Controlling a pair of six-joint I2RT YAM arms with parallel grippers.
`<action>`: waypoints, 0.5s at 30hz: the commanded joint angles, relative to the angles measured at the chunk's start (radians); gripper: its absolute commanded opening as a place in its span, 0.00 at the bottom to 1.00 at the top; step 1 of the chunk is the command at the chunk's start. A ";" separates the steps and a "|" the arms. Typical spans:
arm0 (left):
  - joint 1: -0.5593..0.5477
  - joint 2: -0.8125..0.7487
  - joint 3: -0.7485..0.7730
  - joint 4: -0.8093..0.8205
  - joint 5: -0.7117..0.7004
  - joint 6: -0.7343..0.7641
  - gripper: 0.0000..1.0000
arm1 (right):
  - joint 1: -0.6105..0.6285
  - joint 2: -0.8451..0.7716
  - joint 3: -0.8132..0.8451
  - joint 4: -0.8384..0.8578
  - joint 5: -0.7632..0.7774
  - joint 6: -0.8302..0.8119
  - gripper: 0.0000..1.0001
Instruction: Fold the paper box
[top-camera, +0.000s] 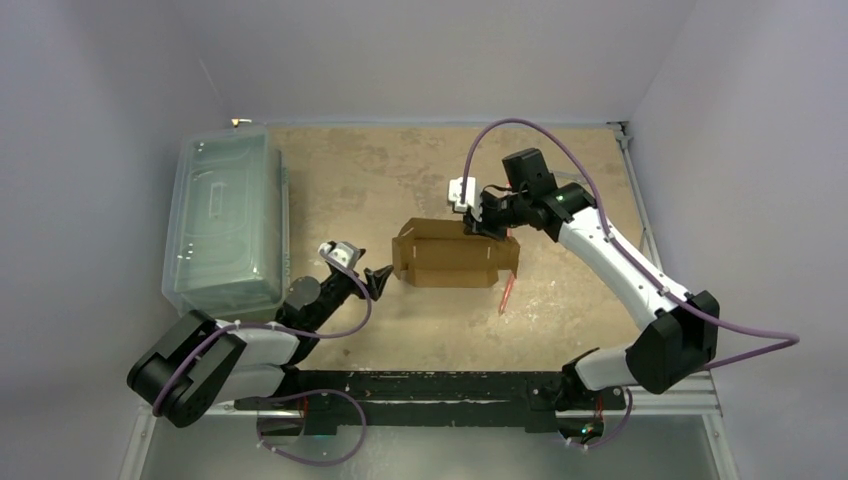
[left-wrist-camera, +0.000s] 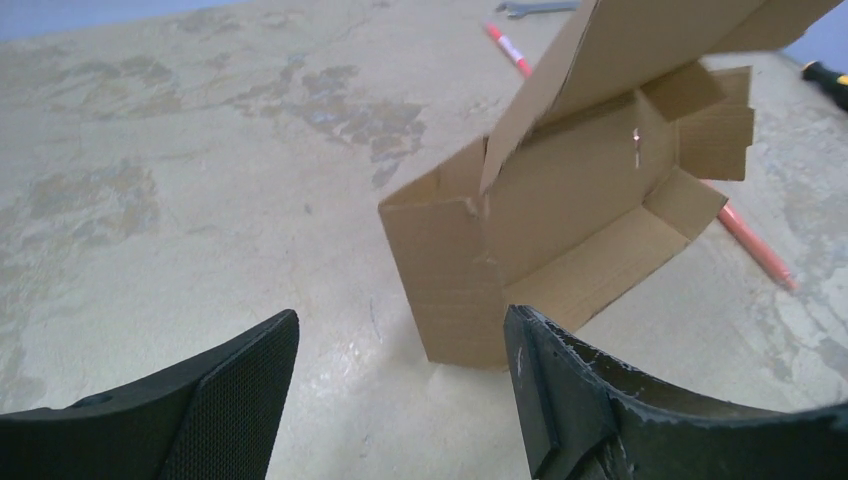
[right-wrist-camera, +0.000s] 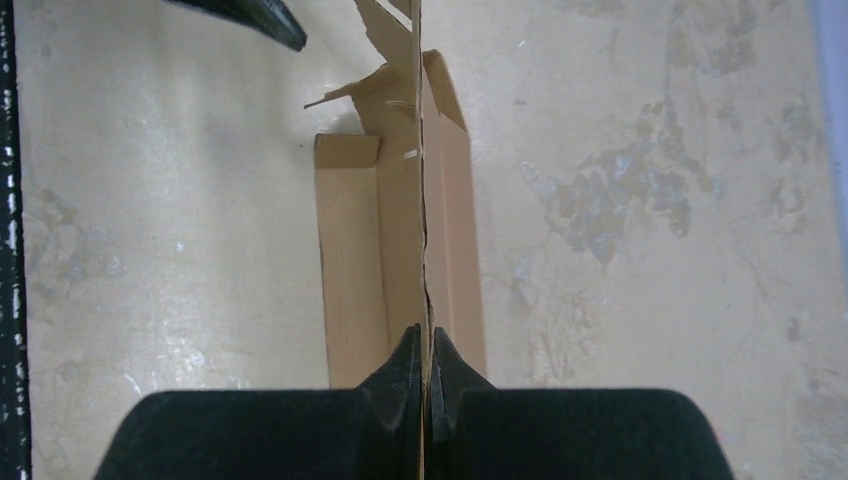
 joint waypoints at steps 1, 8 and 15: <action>-0.001 -0.001 -0.006 0.120 0.072 0.023 0.74 | -0.001 -0.029 -0.053 0.031 -0.031 0.000 0.00; -0.001 0.029 -0.004 0.100 0.086 0.041 0.73 | -0.001 -0.028 -0.057 0.015 -0.069 -0.001 0.00; 0.003 0.054 0.011 0.063 0.017 0.014 0.70 | -0.002 -0.057 -0.067 0.026 -0.067 0.005 0.00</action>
